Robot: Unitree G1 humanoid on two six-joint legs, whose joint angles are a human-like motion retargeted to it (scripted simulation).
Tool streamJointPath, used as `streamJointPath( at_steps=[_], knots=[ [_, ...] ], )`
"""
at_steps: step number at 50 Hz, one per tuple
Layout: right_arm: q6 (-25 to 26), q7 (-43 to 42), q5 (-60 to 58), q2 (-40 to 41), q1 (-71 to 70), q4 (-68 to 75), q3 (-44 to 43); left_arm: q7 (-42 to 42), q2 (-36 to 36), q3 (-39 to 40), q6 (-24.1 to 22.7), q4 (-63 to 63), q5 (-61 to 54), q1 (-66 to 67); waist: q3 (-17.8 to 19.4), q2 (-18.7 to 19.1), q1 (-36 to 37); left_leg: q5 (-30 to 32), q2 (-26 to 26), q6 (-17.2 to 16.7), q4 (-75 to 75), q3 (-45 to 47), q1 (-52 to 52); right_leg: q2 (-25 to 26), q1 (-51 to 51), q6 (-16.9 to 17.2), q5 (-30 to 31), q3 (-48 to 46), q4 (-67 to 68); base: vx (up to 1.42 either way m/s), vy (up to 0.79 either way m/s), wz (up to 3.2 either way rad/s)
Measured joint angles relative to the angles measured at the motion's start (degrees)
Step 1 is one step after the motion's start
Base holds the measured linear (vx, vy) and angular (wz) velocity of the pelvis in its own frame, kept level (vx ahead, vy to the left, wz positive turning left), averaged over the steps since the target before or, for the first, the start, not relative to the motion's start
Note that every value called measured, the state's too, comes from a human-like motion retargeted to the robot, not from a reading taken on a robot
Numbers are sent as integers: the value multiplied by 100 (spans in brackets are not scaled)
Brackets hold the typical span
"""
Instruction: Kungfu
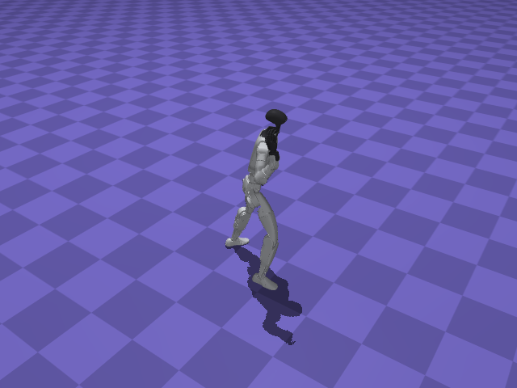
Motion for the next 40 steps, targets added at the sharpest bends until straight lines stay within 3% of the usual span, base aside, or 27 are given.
streamJointPath(
  at_steps=[3, 5, 7, 9, 10, 12, 15, 17, 18, 19, 20, 22, 23, 25, 28, 29, 30, 35, 40],
  knots=[
    [-9, 111, 74, -158, -110, 232, 285, -63, 176, -112, 40, 341, 961, 255, 41, 129, -336, -29, -48, 0, -49, 311, 2, -204, -304, 83, 389, -534, -149, -18, 14, -120],
    [-12, 176, -31, -354, -134, 366, 404, -73, 347, -184, 152, 591, 1668, 398, 18, 231, -613, -50, -94, 0, -193, 558, 78, -520, -395, -91, 279, -1275, -89, -14, -3, -94],
    [-32, 238, -470, -698, -162, 611, 514, -42, 620, -271, 273, 845, 2608, 544, -20, 384, -802, 6, -3, 0, -342, 873, 206, -642, -276, -721, 45, -2143, -21, -6, -21, -103],
    [-34, 344, -1016, -1115, -152, 839, 527, 3, 864, -496, 341, 926, 3346, 708, -140, 396, -932, 209, -16, 0, -527, 1169, 402, -623, -378, -1307, -289, -2256, 159, 2, -49, -100],
    [-55, 361, -1407, -1372, -127, 1024, 552, 45, 1008, -619, 391, 941, 3847, 820, -208, 401, -929, 369, 21, 0, -614, 1316, 560, -465, -435, -1467, -481, -2108, 240, 7, -81, -85],
    [-72, 433, -1950, -1755, -93, 1325, 553, 154, 1218, -772, 418, 852, 4555, 1049, -394, 367, -1110, 972, 109, 0, -661, 1386, 713, -174, -754, -1436, -689, -1461, 422, 16, -87, -50],
    [-153, 409, -2585, -2169, -145, 1745, 693, 376, 1492, -961, 488, 824, 5124, 1182, -672, 223, -1266, 2475, 492, 0, -509, 1642, 929, 365, -808, -1673, -1080, -1154, 452, 13, -112, -95],
    [-201, 248, -3001, -2426, -340, 2123, 1025, 612, 1686, -1103, 530, 1030, 5204, 975, -557, 28, -1087, 3446, 1240, 90, 243, 1294, 1199, 1309, -325, -1795, -1552, -995, 309, 20, -126, -225],
    [-221, 172, -3169, -2559, -486, 2342, 1235, 750, 1797, -1253, 526, 1153, 5170, 778, -418, -75, -881, 3722, 1581, 361, 1021, 892, 1133, 1789, 21, -1831, -1643, -900, 101, 20, -94, -282],
    [-248, 139, -3271, -2685, -666, 2562, 1455, 926, 1845, -1431, 546, 1225, 5139, 558, -399, -203, -651, 3814, 1473, 295, 1563, 349, 1014, 2093, 237, -1868, -1643, -750, -108, 15, -80, -305],
    [-278, 129, -3341, -2807, -862, 2781, 1679, 1121, 1861, -1625, 578, 1271, 5108, 326, -438, -345, -409, 3814, 1141, 61, 1987, -264, 869, 2308, 389, -1907, -1597, -572, -316, 12, -42, -297],
    [-335, 280, -3348, -2810, -1395, 3128, 2148, 1364, 1896, -1958, 579, 1228, 5169, -266, -551, -1028, -71, 3063, -692, 0, 3081, -924, 330, 1790, 445, -1617, -1490, 307, -347, 15, 2, -275],
    [-373, 372, -3335, -2751, -1678, 3297, 2403, 1428, 1920, -2074, 571, 1140, 5245, -500, -528, -1199, 52, 2683, -970, 0, 3561, -804, 149, 1843, 581, -1564, -1507, 530, -391, 22, -13, -263],
    [-436, 473, -3366, -2657, -2231, 3550, 2941, 1398, 1863, -2179, 558, 811, 5506, -839, -534, -1401, 201, 1964, -929, 0, 4185, -499, -237, 2102, 926, -1601, -1510, 775, -583, 33, -57, -243],
    [-488, 415, -3648, -2530, -3002, 3706, 3829, 985, 1719, -2375, 418, 279, 5534, -1438, -521, -1153, 176, 999, 141, 71, 4669, -738, -894, 3241, 1805, -1965, -1421, 742, -1287, 45, -94, -216],
    [-493, 399, -3799, -2518, -3210, 3712, 4067, 878, 1700, -2471, 407, 105, 5461, -1751, -495, -1085, 179, 752, 286, 212, 4703, -811, -1131, 3514, 2065, -2025, -1364, 807, -1495, 42, -58, -199],
    [-492, 390, -3961, -2523, -3400, 3705, 4276, 791, 1684, -2566, 409, -69, 5387, -2099, -479, -1064, 179, 533, 275, 397, 4672, -858, -1375, 3670, 2283, -2044, -1311, 912, -1654, 40, -45, -175],
    [-506, 412, -4686, -2579, -4156, 3487, 5150, 931, 1875, -3412, 598, -1037, 5070, -4206, -598, -1233, 243, 376, -127, 651, 3131, -945, -2093, 4267, 3110, -2226, -1260, 1791, -2093, 43, -41, -176],
    [-376, 254, -5458, -2494, -5329, 2850, 6323, 1111, 2063, -4491, 1469, -2303, 4619, -6164, -655, -1179, 134, 294, -275, 998, 888, -872, -2242, 4789, 3946, -2339, -1396, 2885, -2193, 65, -28, -196]
  ],
)
